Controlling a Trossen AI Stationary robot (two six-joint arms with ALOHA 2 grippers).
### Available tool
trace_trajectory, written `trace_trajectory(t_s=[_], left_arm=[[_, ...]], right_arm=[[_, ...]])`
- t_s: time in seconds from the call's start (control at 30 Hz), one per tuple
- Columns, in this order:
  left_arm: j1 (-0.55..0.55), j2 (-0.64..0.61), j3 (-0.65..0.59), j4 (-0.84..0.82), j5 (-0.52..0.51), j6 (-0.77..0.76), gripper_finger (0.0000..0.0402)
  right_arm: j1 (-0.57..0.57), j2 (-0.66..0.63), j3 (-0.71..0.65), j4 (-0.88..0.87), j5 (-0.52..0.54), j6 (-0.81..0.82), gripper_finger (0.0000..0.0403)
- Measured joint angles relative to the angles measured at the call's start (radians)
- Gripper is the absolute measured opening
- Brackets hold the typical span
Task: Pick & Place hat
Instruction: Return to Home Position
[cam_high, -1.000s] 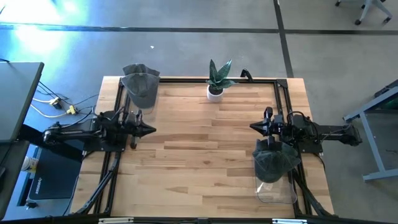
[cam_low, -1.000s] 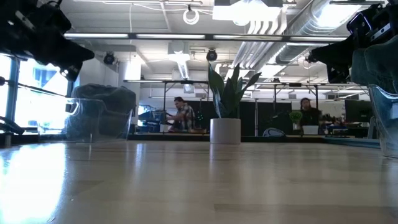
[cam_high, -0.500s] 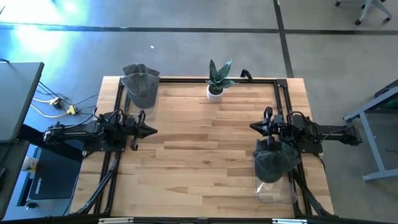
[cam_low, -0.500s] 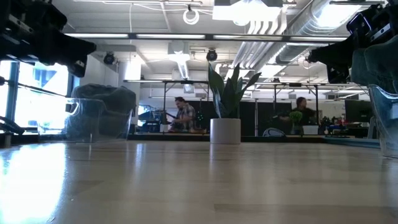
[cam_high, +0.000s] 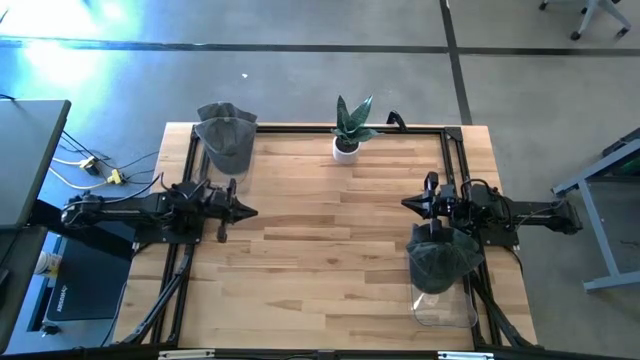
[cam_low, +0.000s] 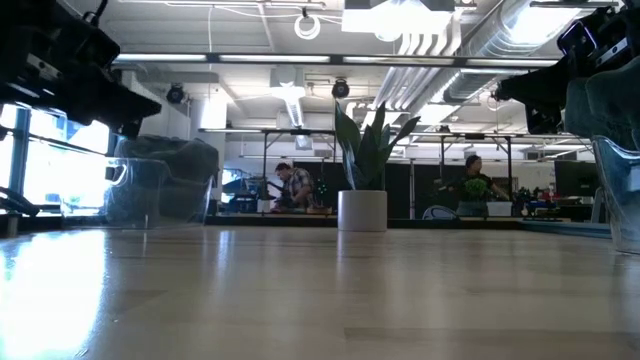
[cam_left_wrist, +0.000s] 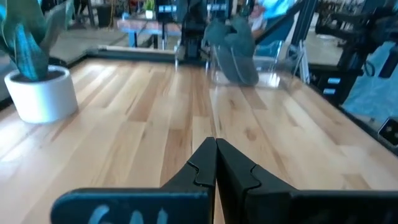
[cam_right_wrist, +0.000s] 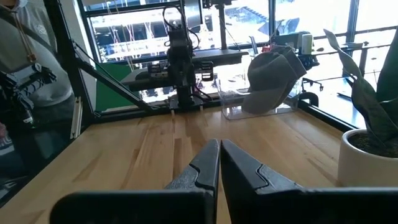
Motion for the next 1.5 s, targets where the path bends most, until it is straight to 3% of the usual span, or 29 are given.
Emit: trace_trajectory(t_s=[0.43, 0.73, 1.5], left_arm=[[-0.035, -0.011, 0.003, -0.017, -0.007, 0.0, 0.0001], [-0.091, -0.123, 0.004, -0.027, -0.168, -0.02, 0.0001], [-0.091, -0.16, 0.004, -0.029, -0.142, 0.024, 0.0001]], right_arm=[[0.0, 0.0, 0.0, 0.0, 0.0, 0.0, 0.0012], [0.0, -0.001, 0.0, 0.0, 0.0, 0.0, 0.0012], [0.0, -0.001, 0.0, 0.0, 0.0, 0.0, 0.0012]])
